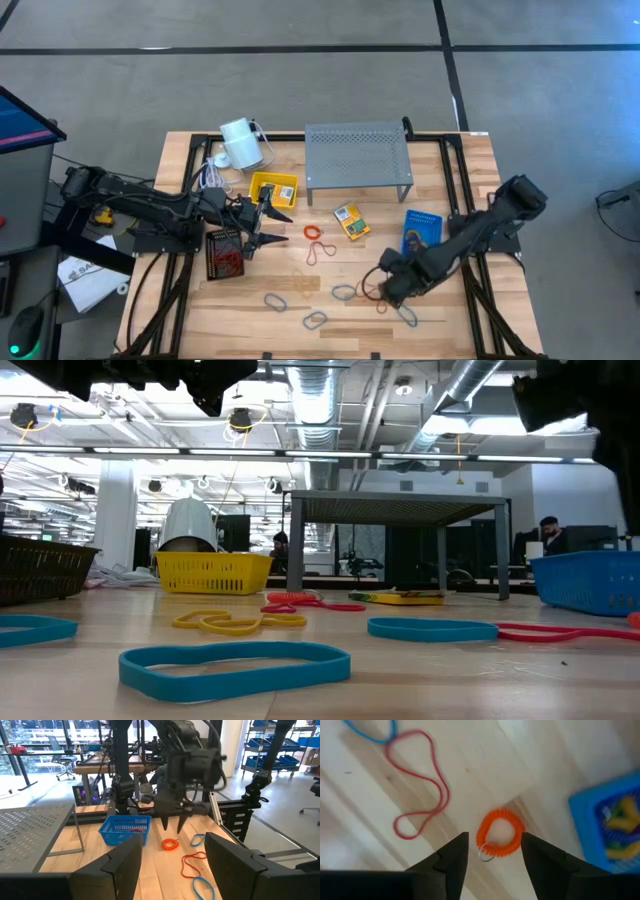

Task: Pick & Place Office Desk Supplies
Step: Put the orange spring keychain into the blue bin, then put the blue rubber band into the black bin

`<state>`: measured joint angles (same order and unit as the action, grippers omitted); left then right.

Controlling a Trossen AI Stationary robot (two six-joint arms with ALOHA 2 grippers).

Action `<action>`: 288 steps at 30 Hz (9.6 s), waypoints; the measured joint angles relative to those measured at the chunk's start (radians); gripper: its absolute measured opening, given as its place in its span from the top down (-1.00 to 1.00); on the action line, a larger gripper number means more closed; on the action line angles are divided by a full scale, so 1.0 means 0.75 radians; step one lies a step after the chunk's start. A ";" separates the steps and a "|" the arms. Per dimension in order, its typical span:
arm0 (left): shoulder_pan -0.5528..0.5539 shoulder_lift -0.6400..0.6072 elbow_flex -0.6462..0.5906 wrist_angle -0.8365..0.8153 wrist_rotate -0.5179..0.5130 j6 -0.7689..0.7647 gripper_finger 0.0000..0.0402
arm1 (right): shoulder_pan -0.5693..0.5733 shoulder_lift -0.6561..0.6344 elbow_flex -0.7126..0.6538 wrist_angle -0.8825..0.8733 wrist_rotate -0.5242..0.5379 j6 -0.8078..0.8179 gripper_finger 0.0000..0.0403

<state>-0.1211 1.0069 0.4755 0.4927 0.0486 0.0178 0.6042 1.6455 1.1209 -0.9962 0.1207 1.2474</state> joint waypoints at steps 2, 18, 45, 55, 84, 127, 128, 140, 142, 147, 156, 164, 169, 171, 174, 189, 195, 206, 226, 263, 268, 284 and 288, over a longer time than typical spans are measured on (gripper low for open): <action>0.000 0.000 0.000 0.000 0.000 0.000 -0.05 | 0.024 0.025 0.000 0.014 0.000 0.077 0.06; -0.001 0.000 0.000 -0.007 -0.006 0.000 -0.05 | 0.072 0.195 0.000 0.054 -0.001 0.189 0.07; -0.001 0.001 0.000 -0.009 -0.005 -0.001 -0.05 | 0.056 0.347 0.004 0.119 -0.069 0.082 0.92; -0.001 0.001 0.000 -0.009 -0.004 -0.001 -0.05 | 0.039 0.349 0.007 0.117 -0.097 0.082 0.97; -0.001 0.001 0.000 -0.010 -0.004 0.000 -0.05 | 0.199 -0.308 0.080 -0.364 0.507 0.337 1.00; -0.001 0.001 0.000 -0.040 -0.004 0.000 -0.05 | -0.542 -0.751 -0.416 -0.217 -0.014 -0.259 1.00; -0.001 0.001 0.000 -0.040 -0.004 0.000 -0.05 | -0.544 -0.732 -0.416 -0.217 -0.024 -0.269 1.00; -0.001 0.001 0.000 -0.039 -0.004 0.000 -0.05 | -0.548 -0.487 -0.416 -0.176 -0.048 -0.353 1.00; -0.001 0.001 0.000 -0.039 -0.004 0.000 -0.05 | -0.548 -0.451 -0.416 -0.170 -0.057 -0.374 1.00; -0.001 0.001 0.000 -0.039 -0.004 0.000 -0.05 | -0.548 -0.396 -0.416 -0.166 -0.061 -0.406 1.00; -0.001 0.001 0.000 -0.039 -0.004 0.000 -0.05 | -0.547 -0.401 -0.487 -0.091 -0.097 -0.407 1.00; -0.001 0.001 0.000 -0.040 -0.004 0.000 -0.05 | -0.547 -0.408 -0.488 -0.082 -0.096 -0.417 0.99; -0.001 0.001 0.000 -0.041 -0.004 0.000 -0.05 | -0.547 -0.408 -0.488 -0.081 -0.096 -0.417 0.99; -0.002 0.001 0.000 -0.041 -0.004 0.000 -0.05 | -0.547 -0.408 -0.488 -0.081 -0.095 -0.417 0.97; -0.001 0.001 0.000 -0.043 -0.004 0.000 -0.05 | -0.547 -0.408 -0.488 -0.084 -0.095 -0.417 0.85; -0.001 0.001 0.000 -0.044 -0.004 0.000 -0.05 | -0.508 -0.408 -0.454 -0.178 -0.093 -0.281 -0.22; -0.001 0.001 0.000 -0.045 -0.004 0.002 -0.05 | -0.384 -0.408 -0.292 -0.187 -0.051 -0.256 -0.16; -0.001 0.001 -0.001 -0.065 -0.004 0.000 -0.05 | -0.049 -0.408 0.029 -0.217 -0.056 0.115 0.00; -0.001 0.001 -0.001 -0.066 -0.004 -0.030 -0.05 | 0.286 0.054 0.089 0.086 -0.084 0.706 0.10; -0.001 0.001 -0.001 -0.125 -0.004 -0.066 -0.05 | 0.293 0.299 -0.004 0.252 -0.154 0.676 0.36; -0.001 0.001 -0.001 -0.125 -0.004 -0.066 -0.05 | 0.291 0.298 -0.012 0.259 -0.156 0.675 0.56; -0.001 0.001 -0.001 -0.108 -0.004 -0.066 -0.05 | 0.295 0.306 0.073 0.162 -0.105 0.626 0.99; -0.001 0.001 -0.001 -0.105 -0.003 -0.069 -0.05 | 0.294 0.306 0.143 0.066 -0.070 0.595 0.99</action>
<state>-0.1219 1.0073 0.4751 0.4138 0.0461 -0.0341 0.8244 1.8748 1.2280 -0.9470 0.0679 1.6937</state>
